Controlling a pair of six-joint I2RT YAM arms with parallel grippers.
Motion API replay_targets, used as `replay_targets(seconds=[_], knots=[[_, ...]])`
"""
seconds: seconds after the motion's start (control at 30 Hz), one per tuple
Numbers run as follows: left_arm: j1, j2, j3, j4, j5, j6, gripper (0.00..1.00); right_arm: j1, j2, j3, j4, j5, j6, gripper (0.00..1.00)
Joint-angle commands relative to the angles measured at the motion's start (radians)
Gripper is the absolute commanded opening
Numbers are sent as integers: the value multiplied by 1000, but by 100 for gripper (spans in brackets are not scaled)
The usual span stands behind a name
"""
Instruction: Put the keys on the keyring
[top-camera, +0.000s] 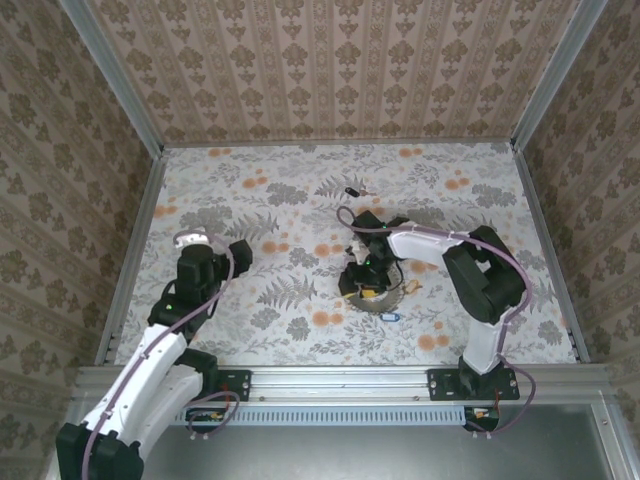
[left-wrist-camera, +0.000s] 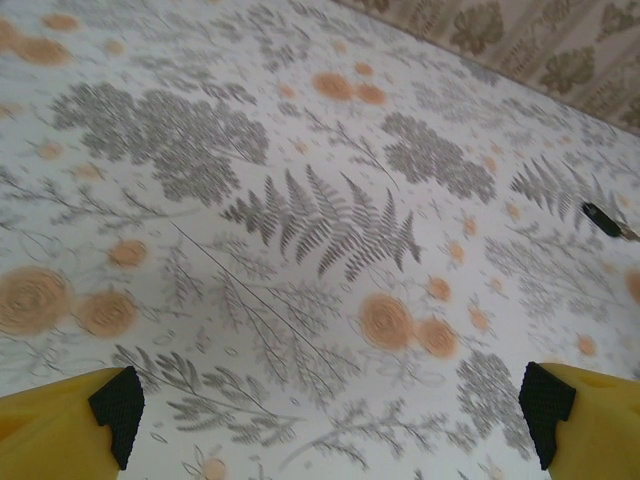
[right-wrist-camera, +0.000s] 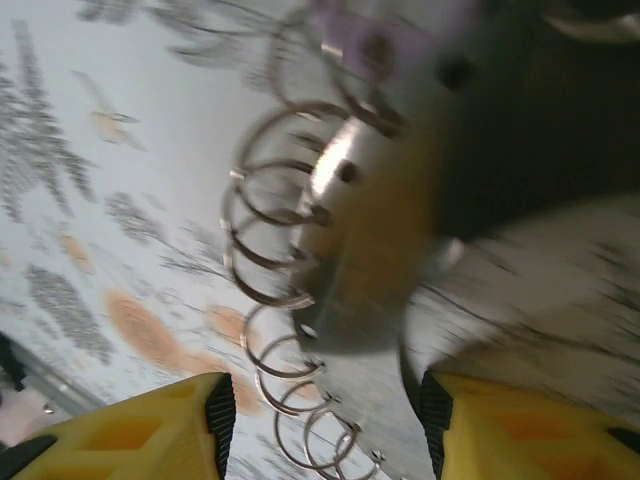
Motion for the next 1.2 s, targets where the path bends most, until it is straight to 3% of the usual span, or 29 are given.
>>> replay_targets(seconds=[0.0, 0.13, 0.3, 0.43, 0.57, 0.7, 0.87, 1.03, 1.17], knots=[[24, 74, 90, -128, 201, -32, 100, 114, 107, 112, 139, -222, -16, 57], [30, 234, 137, -163, 352, 42, 100, 225, 183, 268, 24, -276, -58, 60], [30, 326, 147, -136, 459, 57, 100, 247, 73, 291, -2, -216, -88, 66], [26, 325, 131, -102, 505, 50, 100, 158, -57, 246, 64, -93, -14, 67], [26, 322, 139, -183, 519, 58, 100, 1, -104, 201, 145, 128, 141, 66], [14, 322, 160, -294, 543, 23, 100, -111, -39, 246, 171, 251, 220, 64], [-49, 299, 147, -464, 524, -127, 100, -194, 91, 406, 169, 357, 184, 59], [-114, 269, 120, -511, 529, -196, 98, -236, 267, 611, 162, 468, 191, 51], [-117, 236, 103, -500, 514, -211, 97, -245, 403, 797, 86, 599, 254, 44]])
